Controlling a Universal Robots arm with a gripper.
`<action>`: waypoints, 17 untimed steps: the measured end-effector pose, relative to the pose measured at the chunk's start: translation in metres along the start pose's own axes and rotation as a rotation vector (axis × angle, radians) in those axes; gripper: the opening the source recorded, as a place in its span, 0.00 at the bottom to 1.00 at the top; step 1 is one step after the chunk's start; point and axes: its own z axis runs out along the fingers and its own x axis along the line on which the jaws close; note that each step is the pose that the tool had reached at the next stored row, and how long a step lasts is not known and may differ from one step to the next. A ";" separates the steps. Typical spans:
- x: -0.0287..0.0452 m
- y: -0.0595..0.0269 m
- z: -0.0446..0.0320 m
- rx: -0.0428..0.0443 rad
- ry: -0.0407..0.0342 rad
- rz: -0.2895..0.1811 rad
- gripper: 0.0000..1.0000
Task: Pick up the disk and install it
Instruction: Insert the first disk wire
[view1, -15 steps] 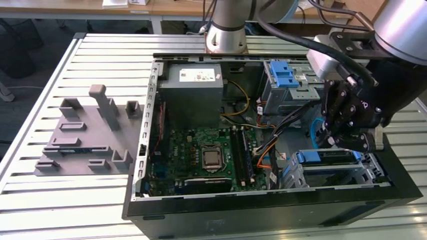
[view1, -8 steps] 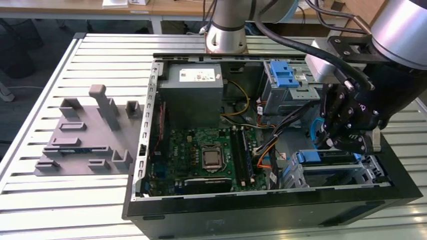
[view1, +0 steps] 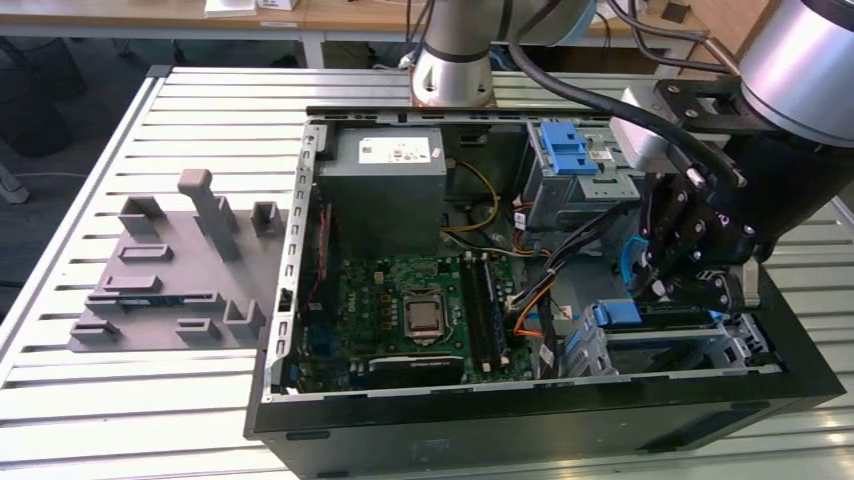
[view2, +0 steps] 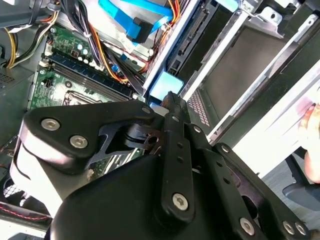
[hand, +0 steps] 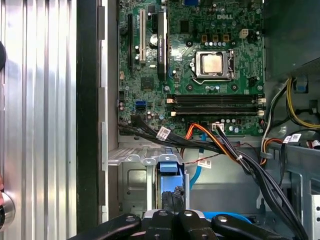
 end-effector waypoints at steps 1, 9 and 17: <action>0.0000 -0.0015 0.0003 0.0000 -0.0001 0.000 0.11; -0.0005 -0.0144 0.0007 0.0000 -0.0001 0.000 0.11; -0.0015 -0.0306 0.0008 0.0001 0.0001 0.000 0.11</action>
